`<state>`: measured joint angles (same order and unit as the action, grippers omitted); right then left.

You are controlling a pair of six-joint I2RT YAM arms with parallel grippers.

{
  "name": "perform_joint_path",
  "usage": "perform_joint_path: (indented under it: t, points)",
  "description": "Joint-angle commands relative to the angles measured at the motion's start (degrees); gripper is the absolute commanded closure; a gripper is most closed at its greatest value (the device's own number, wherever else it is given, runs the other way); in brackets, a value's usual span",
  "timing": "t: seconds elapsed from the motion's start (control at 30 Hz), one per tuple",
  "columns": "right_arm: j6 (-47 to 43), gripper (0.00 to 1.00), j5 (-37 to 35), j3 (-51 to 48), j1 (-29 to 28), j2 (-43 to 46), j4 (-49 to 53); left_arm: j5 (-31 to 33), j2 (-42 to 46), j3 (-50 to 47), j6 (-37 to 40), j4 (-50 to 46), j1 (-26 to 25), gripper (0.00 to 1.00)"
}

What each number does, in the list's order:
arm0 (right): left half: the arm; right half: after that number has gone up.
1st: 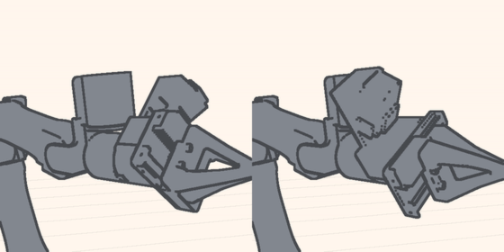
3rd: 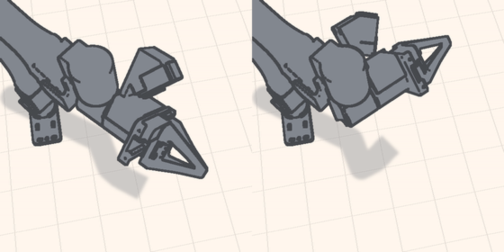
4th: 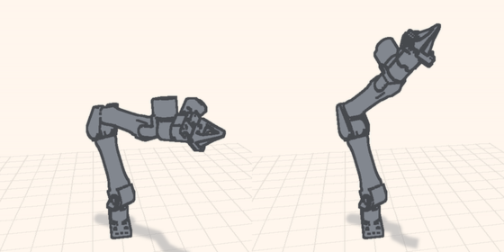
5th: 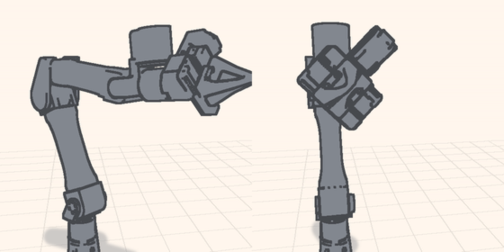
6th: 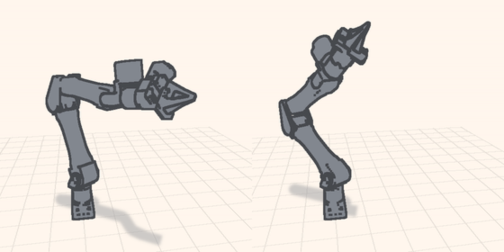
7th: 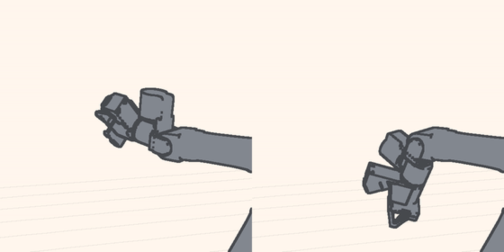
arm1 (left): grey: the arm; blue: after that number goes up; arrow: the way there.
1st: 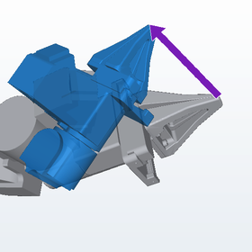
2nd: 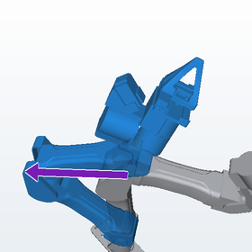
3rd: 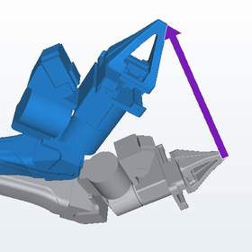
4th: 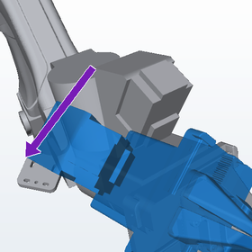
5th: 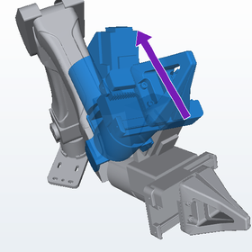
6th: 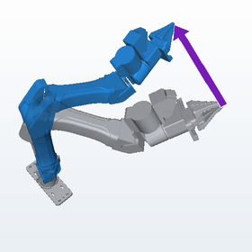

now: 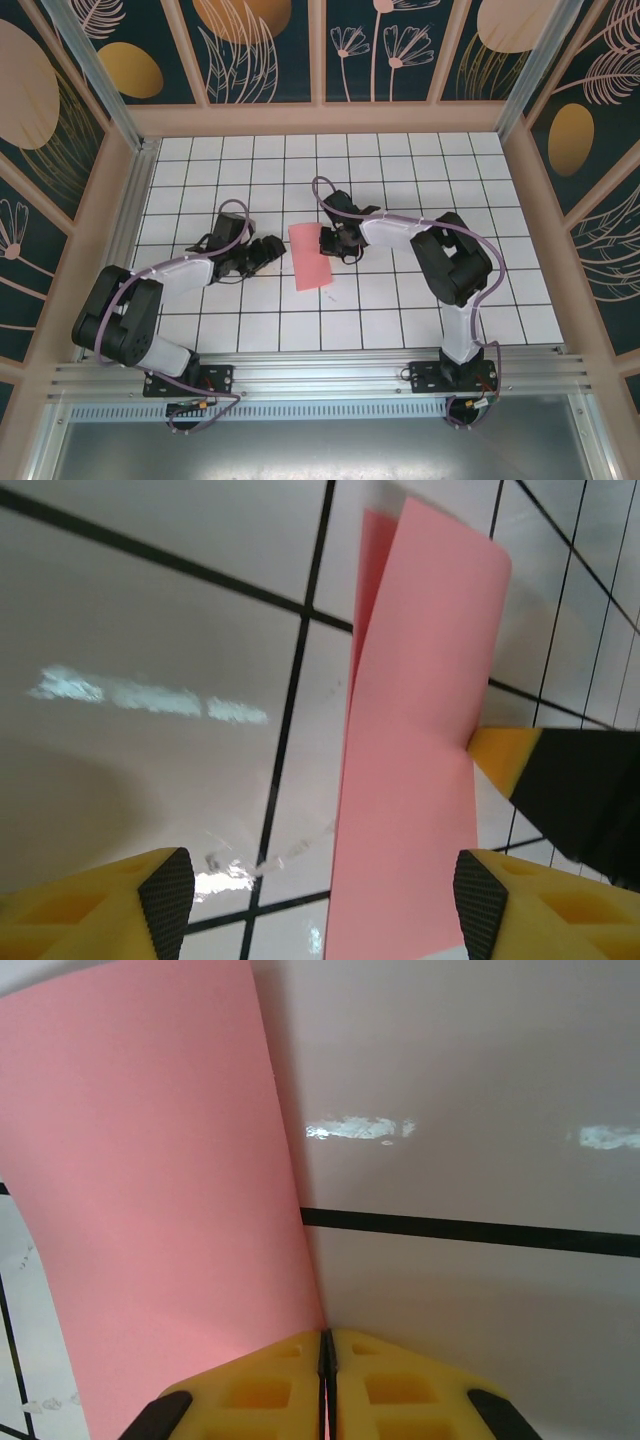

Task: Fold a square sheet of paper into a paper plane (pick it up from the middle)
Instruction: Rotate the square sheet of paper at the center of the table.

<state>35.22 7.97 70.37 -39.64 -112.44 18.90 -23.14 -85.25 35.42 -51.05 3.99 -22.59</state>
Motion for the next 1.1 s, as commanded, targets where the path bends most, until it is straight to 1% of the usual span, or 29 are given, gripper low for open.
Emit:
perform_joint_path:
  t: [0.0,0.1,0.2,0.27,0.33,0.4,0.5,0.63,0.77,0.97,1.07]
  points:
    - [3.6,0.87,-0.7,-3.3,0.0,-2.9,2.4,-4.4,1.2,-2.3,-3.8,4.6,-2.8,0.28]
    - [3.9,0.86,1.8,-4.9,0.4,-1.8,-0.4,-4.8,0.7,-3.9,-5.7,6.8,-4.1,0.29]
    - [2.2,0.75,3.9,-6.4,0.8,1.3,-3.2,-2.7,0.5,-3.8,-5.6,6.0,-4.1,0.29]
    - [0.2,0.69,4.3,-6.9,1.2,5.2,-4.4,-1.5,0.7,-3.2,-5.4,5.1,-4.0,0.30]
    - [-2.0,0.66,3.9,-6.1,1.5,8.6,-3.5,-0.6,1.0,-2.9,-5.4,4.7,-4.0,0.30]
    - [-3.6,0.66,3.5,-5.2,1.4,10.7,-2.2,0.2,1.6,-2.9,-5.7,4.6,-4.1,0.30]
    - [-4.9,0.70,6.4,-4.7,0.9,9.9,-1.0,1.3,2.2,-3.2,-6.2,4.5,-4.0,0.30]
    - [-4.5,0.71,4.2,-4.5,-0.2,7.0,1.4,2.2,2.9,-3.9,-6.8,4.5,-4.0,0.30]
    - [-3.7,0.65,3.8,-4.4,-1.6,5.6,2.8,2.4,3.2,-4.2,-6.9,4.4,-4.1,0.31]
    - [-1.3,0.63,2.3,-4.8,-5.5,4.5,6.6,3.6,3.2,-3.5,-5.9,2.4,-4.0,0.30]
    - [0.5,0.62,3.0,-5.4,-7.5,4.5,7.7,4.9,3.6,-3.4,-5.8,1.3,-4.0,0.30]
